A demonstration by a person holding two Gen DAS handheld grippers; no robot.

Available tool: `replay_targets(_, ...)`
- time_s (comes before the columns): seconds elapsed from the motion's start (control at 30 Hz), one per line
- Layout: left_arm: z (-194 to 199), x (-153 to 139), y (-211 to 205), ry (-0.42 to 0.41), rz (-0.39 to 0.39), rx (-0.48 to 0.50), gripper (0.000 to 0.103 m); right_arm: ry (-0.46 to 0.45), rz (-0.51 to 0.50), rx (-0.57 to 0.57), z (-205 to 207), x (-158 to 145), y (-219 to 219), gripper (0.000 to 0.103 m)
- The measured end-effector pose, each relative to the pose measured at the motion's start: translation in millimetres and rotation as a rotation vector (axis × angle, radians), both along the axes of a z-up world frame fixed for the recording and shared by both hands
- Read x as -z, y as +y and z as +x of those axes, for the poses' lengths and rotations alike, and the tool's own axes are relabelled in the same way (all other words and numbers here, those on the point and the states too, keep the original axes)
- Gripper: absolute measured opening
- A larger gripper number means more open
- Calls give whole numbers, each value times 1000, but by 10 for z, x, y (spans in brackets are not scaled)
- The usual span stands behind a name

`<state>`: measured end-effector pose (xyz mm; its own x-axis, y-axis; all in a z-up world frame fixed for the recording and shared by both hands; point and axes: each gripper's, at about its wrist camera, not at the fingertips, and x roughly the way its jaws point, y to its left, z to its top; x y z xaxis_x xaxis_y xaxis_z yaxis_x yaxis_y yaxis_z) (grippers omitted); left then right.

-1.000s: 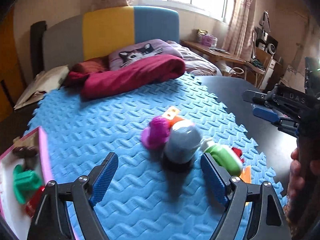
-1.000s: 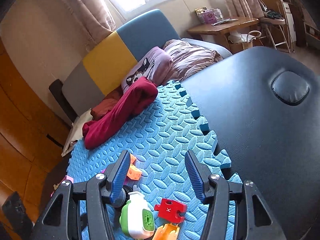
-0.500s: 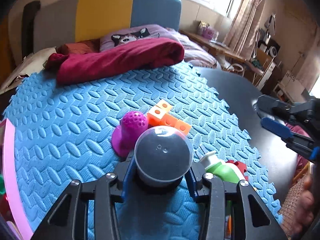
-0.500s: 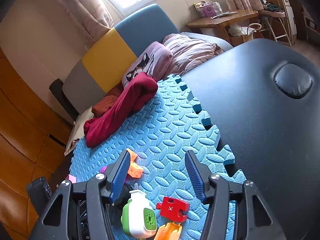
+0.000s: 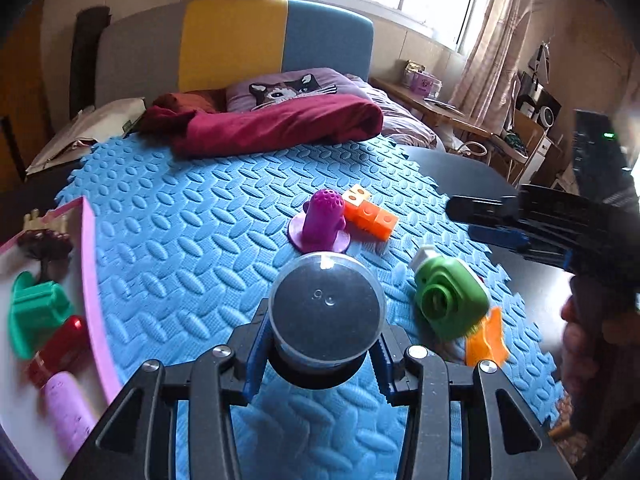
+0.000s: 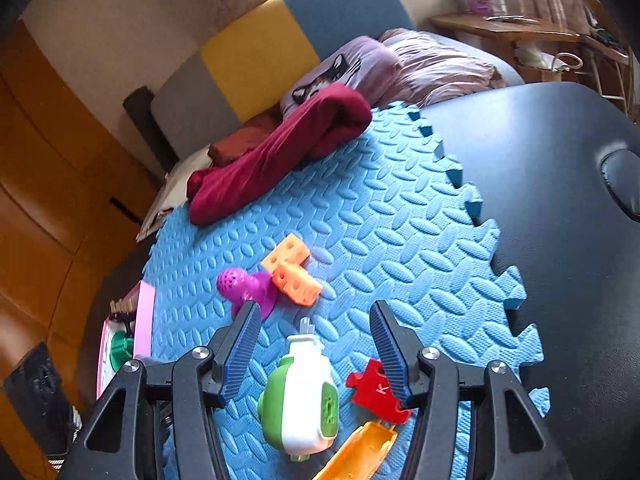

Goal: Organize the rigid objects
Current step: 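Lift the cup with the left gripper while the right gripper grasps the white-green bottle, then carry the cup into the white tray and open the left gripper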

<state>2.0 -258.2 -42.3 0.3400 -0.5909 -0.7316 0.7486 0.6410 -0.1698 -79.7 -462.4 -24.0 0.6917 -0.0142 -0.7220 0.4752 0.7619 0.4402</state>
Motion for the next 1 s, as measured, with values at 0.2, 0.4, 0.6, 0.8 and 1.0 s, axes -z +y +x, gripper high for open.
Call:
replay_targets(0.2,-122,-111,241,-23,-23,-5,45,46,-5,-42,83,64,75,57)
replay_targets(0.4,-196,-184,403,-18,-45,-12,45,31,-3,-21,32,43,45,57)
replay_targets(0.6,-251,-292,562,-34,-72,-21,45,57,-8,-132,155,80,237,54)
replay_targets(0.8,-234,-380,754,-43,-100,-53,45,141,-54,-207,269,186,409,56)
replay_targets(1.0,-127,-419,1073,-40,-117,-121,45,224,-121,-281,339,309,585,57)
